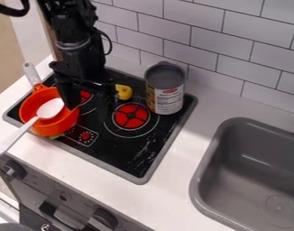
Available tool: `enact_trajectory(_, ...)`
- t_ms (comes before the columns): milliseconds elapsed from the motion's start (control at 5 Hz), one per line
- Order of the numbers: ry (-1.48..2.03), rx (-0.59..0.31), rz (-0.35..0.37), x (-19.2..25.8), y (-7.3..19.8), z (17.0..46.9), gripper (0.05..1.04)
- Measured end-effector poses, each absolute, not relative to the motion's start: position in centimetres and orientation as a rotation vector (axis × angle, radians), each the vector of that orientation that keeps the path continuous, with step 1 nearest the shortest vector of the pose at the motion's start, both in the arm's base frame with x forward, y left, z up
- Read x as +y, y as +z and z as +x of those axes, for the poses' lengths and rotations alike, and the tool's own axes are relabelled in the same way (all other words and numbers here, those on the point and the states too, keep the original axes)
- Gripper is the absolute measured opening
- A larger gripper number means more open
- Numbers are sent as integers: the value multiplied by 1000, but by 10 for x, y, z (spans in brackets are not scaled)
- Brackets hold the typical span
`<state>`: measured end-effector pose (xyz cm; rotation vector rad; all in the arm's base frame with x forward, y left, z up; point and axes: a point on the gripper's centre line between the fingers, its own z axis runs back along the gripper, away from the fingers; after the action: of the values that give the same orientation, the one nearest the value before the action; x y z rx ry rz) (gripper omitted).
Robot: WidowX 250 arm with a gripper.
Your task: Move the red pan to the red side
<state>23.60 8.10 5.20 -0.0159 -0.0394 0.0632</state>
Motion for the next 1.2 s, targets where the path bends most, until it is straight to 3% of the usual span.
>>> enact_trajectory(200, 70, -19, -23, 80, 46, 233, 1000)
enact_trajectory(800, 215, -128, 34, 120, 51, 249, 1000)
enact_trajectory(1200, 441, -115, -2, 129, 33, 262, 1000)
